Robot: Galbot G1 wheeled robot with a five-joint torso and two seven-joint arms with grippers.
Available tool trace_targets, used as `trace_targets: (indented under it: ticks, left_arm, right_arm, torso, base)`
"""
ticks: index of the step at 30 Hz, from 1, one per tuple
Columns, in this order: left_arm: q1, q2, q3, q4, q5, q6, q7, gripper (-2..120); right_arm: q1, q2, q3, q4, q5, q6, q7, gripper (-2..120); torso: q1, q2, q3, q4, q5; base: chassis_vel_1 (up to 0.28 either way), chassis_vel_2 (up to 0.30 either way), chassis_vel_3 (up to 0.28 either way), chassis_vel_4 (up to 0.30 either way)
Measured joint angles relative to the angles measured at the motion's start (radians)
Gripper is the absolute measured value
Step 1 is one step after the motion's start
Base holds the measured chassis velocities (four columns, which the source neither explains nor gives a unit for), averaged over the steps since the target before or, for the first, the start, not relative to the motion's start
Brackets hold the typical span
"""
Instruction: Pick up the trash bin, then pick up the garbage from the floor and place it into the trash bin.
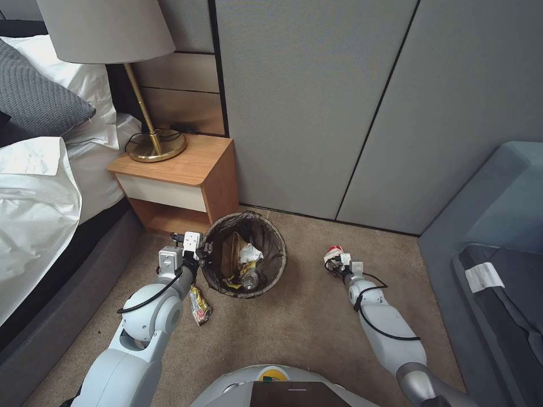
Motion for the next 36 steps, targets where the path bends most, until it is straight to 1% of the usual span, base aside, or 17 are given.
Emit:
trace_targets:
  ticks: [2,4,5,8,9,11,14,19,21,22,23,24,25,27,29,31,36]
  left_arm:
    - [0.0,0.0,0.0,0.0,0.0,0.0,0.0,5]
    - [0.0,0.001,0.0,0.0,0.0,0.0,0.001,5]
    - [0.0,0.001,0.0,0.0,0.0,0.0,0.001,5]
    - [0.0,0.002,-0.002,0.0,0.0,0.0,0.001,5]
    - [0.0,0.002,-0.002,0.0,0.0,0.0,0.001,5]
    - [0.0,0.001,-0.002,0.0,0.0,-0.001,0.001,5]
    - [0.001,0.0,-0.002,0.0,0.001,-0.001,0.001,5]
    - [0.002,-0.002,-0.001,0.0,0.001,-0.002,0.001,5]
    - [0.004,-0.001,0.0,0.0,0.002,-0.002,0.002,5]
    - [0.007,-0.002,0.002,-0.001,0.005,-0.002,0.002,5]
    - [0.007,-0.002,0.002,-0.001,0.005,-0.002,0.001,5]
    - [0.007,-0.002,0.002,-0.001,0.005,-0.002,0.001,5]
    - [0.007,-0.002,0.002,-0.003,0.005,-0.002,0.001,5]
    - [0.007,-0.002,0.002,-0.004,0.005,-0.002,0.001,5]
    - [0.007,-0.001,0.002,-0.005,0.005,-0.001,0.0,5]
    - [0.007,-0.001,0.002,-0.005,0.005,-0.001,0.0,5]
    - [0.007,-0.001,0.002,-0.003,0.005,0.001,-0.001,5]
  right_arm:
    - [-0.002,0.0,0.0,0.003,0.0,0.0,0.0,41]
    - [-0.008,0.0,0.002,0.014,0.0,0.001,0.001,30]
    - [-0.008,0.0,0.002,0.014,0.0,0.001,0.001,30]
    - [-0.01,0.0,0.005,0.02,-0.009,0.002,0.004,14]
    - [-0.01,0.0,0.005,0.02,-0.009,0.002,0.004,14]
    - [-0.017,0.0,0.012,0.034,-0.019,0.004,0.006,6]
    - [-0.028,0.0,0.021,0.056,-0.03,0.005,0.01,0]
    - [-0.066,-0.006,0.043,0.146,-0.046,0.005,0.024,0]
    - [-0.094,-0.016,0.055,0.23,-0.051,0.001,0.026,0]
    - [-0.144,-0.037,0.072,0.4,-0.048,-0.022,0.025,0]
    - [-0.158,-0.044,0.077,0.448,-0.043,-0.03,0.025,0]
    - [-0.158,-0.044,0.077,0.448,-0.043,-0.03,0.025,0]
    - [-0.18,-0.056,0.082,0.522,-0.031,-0.042,0.023,0]
    - [-0.189,-0.062,0.084,0.555,-0.027,-0.045,0.021,0]
    - [-0.219,-0.089,0.087,0.666,-0.022,-0.05,-0.003,0]
    - [-0.224,-0.095,0.087,0.69,-0.021,-0.05,-0.008,0]
    - [-0.261,-0.154,0.072,0.864,0.005,-0.071,-0.034,0]
  torso:
    - [0.0,0.0,0.0,0.0,0.0]
    - [0.0,0.0,0.0,-0.0001,0.0]
    - [0.0,0.0,0.0,-0.0001,0.0]
    - [0.0,0.0,0.0,0.0001,0.0002]
    - [0.0,0.0,0.0,0.0001,0.0002]
    - [0.0,0.0,0.0,0.0001,0.0003]
    - [0.0,0.0,0.0,0.0001,0.0003]
    - [0.0,0.0,0.0,-0.0003,0.0004]
    - [0.0,0.0,0.0,-0.0002,0.0003]
    - [0.0,0.0,0.0,-0.0002,0.0003]
    - [0.0,0.0,0.0,-0.0002,0.0001]
    - [0.0,0.0,0.0,-0.0002,0.0001]
    - [0.0,0.0,0.0,-0.0002,0.0]
    - [0.0,0.0,0.0,-0.0002,0.0001]
    - [0.0,0.0,0.0,-0.0002,0.0002]
    - [0.0,0.0,0.0,-0.0003,0.0]
    - [0.0,0.0,0.0,-0.0001,0.0002]
  base:
    - [0.0,0.0,0.0,0.0]
    - [0.0,0.0,0.0,0.0]
    - [0.0,0.0,0.0,0.0]
    - [0.0,0.0,0.0,0.0]
    - [0.0,0.0,0.0,0.0]
    - [0.0,0.0,0.0,0.0]
    - [0.0,0.0,0.0,0.0]
    - [0.0,0.0,0.0,0.0]
    - [0.0,0.0,0.0,0.0]
    - [0.0,0.0,0.0,0.0]
    - [0.0,0.0,0.0,0.0]
    - [0.0,0.0,0.0,0.0]
    - [0.0,0.0,0.0,0.0]
    - [0.0,0.0,0.0,0.0]
    - [0.0,0.0,0.0,0.0]
    - [0.0,0.0,0.0,0.0]
    - [0.0,0.0,0.0,0.0]
